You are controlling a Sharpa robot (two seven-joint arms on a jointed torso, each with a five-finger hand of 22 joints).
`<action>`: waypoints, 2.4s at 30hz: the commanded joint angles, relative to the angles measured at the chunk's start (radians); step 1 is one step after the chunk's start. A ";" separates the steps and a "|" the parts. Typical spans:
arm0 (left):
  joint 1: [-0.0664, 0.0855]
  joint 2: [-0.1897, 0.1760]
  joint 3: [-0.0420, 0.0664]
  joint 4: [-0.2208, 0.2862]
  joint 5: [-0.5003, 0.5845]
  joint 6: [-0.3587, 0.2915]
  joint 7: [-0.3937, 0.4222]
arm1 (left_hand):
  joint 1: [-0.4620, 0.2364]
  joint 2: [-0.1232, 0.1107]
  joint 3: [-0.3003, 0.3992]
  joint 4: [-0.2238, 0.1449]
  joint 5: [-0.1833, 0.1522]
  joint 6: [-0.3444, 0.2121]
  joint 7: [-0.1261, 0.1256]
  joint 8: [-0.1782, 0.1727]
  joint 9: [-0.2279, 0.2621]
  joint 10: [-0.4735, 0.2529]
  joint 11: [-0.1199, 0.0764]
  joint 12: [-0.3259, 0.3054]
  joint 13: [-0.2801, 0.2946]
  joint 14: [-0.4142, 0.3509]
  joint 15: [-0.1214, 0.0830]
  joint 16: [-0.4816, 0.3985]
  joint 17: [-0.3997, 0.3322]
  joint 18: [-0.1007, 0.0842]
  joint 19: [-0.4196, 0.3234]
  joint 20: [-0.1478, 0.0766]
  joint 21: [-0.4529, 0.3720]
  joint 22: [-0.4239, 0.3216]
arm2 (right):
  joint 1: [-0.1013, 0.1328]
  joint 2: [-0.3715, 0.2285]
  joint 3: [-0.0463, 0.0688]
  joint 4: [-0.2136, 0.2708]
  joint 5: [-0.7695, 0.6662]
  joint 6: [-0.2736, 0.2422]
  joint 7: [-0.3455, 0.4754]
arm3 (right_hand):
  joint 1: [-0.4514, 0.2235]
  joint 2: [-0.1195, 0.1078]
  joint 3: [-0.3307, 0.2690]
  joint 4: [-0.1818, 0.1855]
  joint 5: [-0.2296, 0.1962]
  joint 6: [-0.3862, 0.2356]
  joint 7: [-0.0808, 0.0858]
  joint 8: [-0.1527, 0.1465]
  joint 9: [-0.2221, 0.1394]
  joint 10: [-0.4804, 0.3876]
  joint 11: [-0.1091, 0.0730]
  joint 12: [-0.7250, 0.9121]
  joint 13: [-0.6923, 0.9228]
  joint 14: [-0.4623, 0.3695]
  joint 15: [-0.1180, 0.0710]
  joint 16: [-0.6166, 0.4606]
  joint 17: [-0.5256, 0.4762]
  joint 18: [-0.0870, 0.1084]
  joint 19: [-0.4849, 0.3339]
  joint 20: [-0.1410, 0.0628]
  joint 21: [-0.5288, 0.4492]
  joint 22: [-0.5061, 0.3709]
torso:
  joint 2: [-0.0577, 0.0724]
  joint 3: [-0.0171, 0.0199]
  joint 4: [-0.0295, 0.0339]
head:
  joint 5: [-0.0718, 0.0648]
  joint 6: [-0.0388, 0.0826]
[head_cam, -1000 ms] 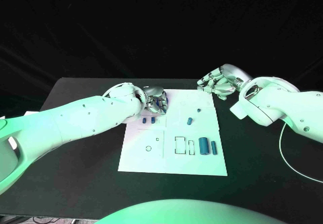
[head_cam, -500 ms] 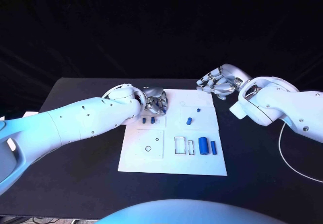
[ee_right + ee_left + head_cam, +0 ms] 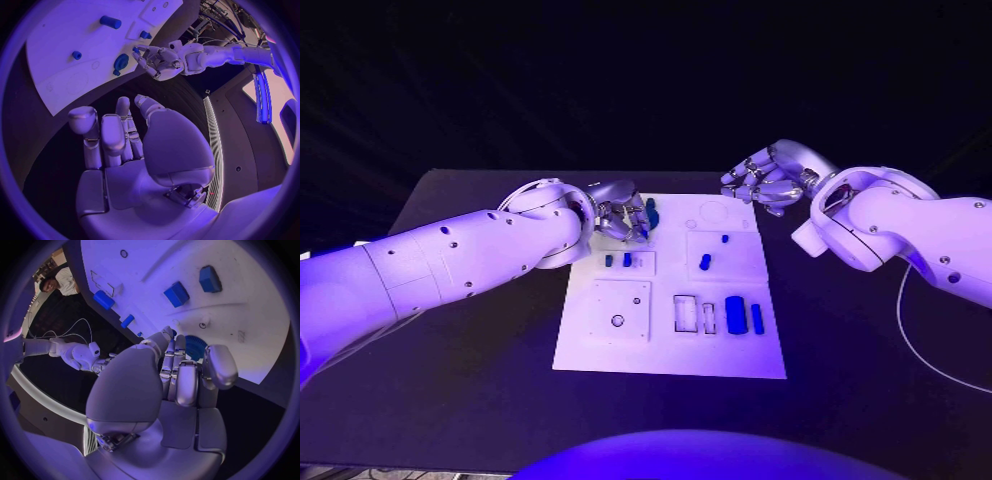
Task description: Assemble the parts on the task board
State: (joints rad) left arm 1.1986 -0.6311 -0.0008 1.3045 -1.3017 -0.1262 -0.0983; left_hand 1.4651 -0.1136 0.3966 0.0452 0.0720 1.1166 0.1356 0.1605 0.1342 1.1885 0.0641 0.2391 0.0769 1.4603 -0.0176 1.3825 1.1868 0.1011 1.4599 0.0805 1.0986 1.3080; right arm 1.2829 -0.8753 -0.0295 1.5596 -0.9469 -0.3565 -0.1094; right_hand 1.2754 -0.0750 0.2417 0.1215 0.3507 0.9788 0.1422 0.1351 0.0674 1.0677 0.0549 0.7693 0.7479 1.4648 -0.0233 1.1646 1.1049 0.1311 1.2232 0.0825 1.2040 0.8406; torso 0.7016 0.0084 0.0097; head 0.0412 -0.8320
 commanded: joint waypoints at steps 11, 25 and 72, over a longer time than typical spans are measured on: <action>0.007 -0.079 0.006 0.050 0.078 -0.001 -0.019 | -0.013 -0.001 0.011 -0.001 0.002 0.008 -0.002 -0.007 0.001 0.009 -0.003 -0.011 0.001 0.019 -0.001 0.002 -0.003 -0.017 0.009 0.001 0.012 0.053 | -0.001 -0.004 0.000 0.000 -0.001 0.010 0.005 | 0.008 0.003 0.002 0.007 0.003 -0.003 0.005 -0.003 0.001 -0.005 0.002 0.007 -0.002 0.008 0.002 -0.005 0.001 0.008 -0.008 0.002 -0.006 -0.001 | 0.001 -0.0009 -0.0013 | 0.004 0.002; 0.006 -0.087 0.001 0.017 0.077 0.037 -0.030 | -0.017 -0.005 0.013 -0.003 0.001 0.009 -0.003 -0.010 0.000 0.012 -0.002 -0.019 0.001 0.019 -0.001 0.000 -0.009 -0.018 0.010 0.001 0.017 0.057 | -0.001 -0.005 0.000 -0.001 -0.001 0.010 0.005 | 0.008 0.003 0.002 0.007 0.003 -0.003 0.005 -0.003 0.001 -0.005 0.002 0.007 -0.002 0.008 0.002 -0.005 0.001 0.008 -0.008 0.002 -0.006 -0.001 | 0.003 -0.0015 -0.0026 | 0.003 0.003; 0.002 -0.039 -0.006 -0.027 0.000 0.082 -0.030 | -0.013 -0.005 0.023 -0.010 0.001 0.010 -0.003 -0.016 -0.001 0.016 -0.002 -0.029 0.002 0.015 0.000 -0.007 -0.021 -0.015 0.004 0.002 0.005 0.054 | -0.009 0.000 0.000 -0.004 -0.001 0.011 0.008 | 0.007 0.002 0.002 0.008 0.003 -0.003 0.005 -0.003 0.001 -0.005 0.002 0.008 -0.002 0.008 0.002 -0.006 0.001 0.008 -0.007 0.002 -0.007 -0.001 | 0.002 -0.0003 -0.0026 | 0.011 -0.008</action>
State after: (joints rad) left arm 1.2012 -0.6734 -0.0068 1.2789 -1.2793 -0.0585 -0.1328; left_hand 1.4576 -0.1213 0.4161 0.0364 0.0720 1.1200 0.1319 0.1502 0.1324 1.1991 0.0606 0.2170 0.0785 1.4602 -0.0175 1.3825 1.1664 0.1012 1.4597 0.0807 1.1101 1.3074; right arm 1.2743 -0.8762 -0.0296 1.5549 -0.9461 -0.3528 -0.1089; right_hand 1.2753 -0.0750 0.2445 0.1243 0.3506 0.9788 0.1422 0.1351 0.0674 1.0694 0.0567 0.7729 0.7471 1.4648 -0.0233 1.1646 1.1050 0.1311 1.2232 0.0826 1.2040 0.8406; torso 0.7032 0.0079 0.0068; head 0.0526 -0.8396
